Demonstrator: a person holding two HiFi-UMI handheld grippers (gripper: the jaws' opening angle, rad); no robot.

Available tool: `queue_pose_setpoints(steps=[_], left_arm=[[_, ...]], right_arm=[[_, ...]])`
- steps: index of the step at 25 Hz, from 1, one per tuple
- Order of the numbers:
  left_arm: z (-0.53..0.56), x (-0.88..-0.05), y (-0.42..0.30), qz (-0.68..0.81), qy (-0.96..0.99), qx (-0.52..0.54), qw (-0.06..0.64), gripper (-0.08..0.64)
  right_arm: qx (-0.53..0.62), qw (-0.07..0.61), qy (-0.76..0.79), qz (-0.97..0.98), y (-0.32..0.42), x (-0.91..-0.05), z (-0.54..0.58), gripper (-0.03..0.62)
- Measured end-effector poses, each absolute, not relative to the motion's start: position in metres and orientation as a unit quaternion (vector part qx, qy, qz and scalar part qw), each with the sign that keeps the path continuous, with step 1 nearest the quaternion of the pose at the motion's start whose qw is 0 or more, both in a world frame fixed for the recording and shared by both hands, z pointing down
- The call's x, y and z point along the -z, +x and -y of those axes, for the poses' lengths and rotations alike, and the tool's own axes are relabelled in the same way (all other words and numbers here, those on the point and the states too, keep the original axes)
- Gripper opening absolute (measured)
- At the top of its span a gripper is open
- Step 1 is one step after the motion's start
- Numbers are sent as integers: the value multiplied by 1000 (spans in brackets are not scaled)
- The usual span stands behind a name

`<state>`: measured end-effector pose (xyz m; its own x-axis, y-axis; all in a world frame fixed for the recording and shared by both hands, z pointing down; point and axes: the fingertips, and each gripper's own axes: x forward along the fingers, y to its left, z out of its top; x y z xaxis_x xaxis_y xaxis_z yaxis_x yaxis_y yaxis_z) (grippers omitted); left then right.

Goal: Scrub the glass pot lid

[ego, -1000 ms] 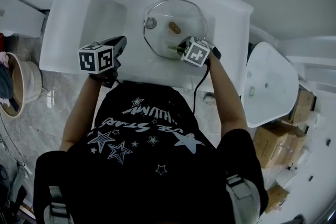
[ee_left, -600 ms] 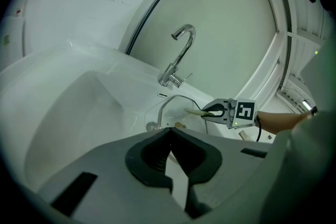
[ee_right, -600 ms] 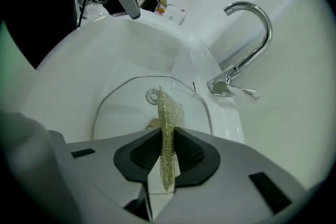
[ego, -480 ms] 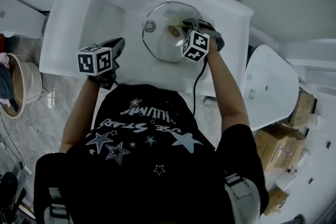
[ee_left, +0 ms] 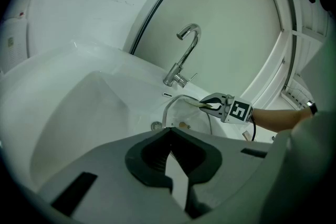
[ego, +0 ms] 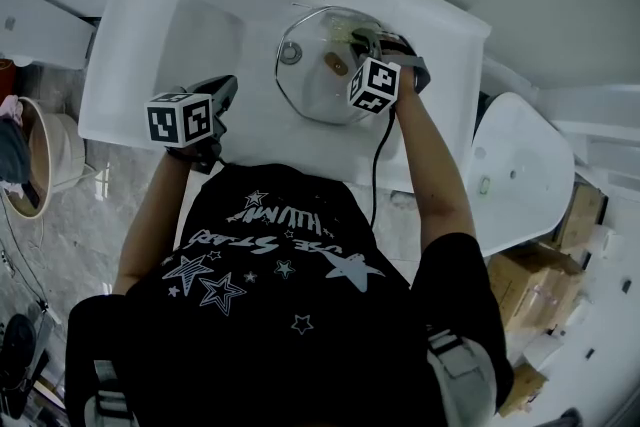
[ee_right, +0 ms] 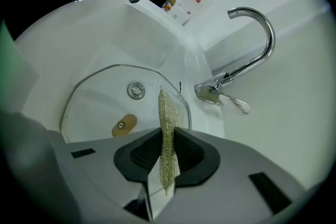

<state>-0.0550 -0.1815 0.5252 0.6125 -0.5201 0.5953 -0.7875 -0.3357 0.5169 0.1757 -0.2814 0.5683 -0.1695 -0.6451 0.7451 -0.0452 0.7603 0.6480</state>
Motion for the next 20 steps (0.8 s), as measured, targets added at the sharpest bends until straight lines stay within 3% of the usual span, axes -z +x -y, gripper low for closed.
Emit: queue_pose_setpoints(steps=[20], left_arm=[[180, -529, -43, 388, 807, -177, 407, 8]], right_arm=[[134, 599, 318, 723, 209, -598, 253, 67]])
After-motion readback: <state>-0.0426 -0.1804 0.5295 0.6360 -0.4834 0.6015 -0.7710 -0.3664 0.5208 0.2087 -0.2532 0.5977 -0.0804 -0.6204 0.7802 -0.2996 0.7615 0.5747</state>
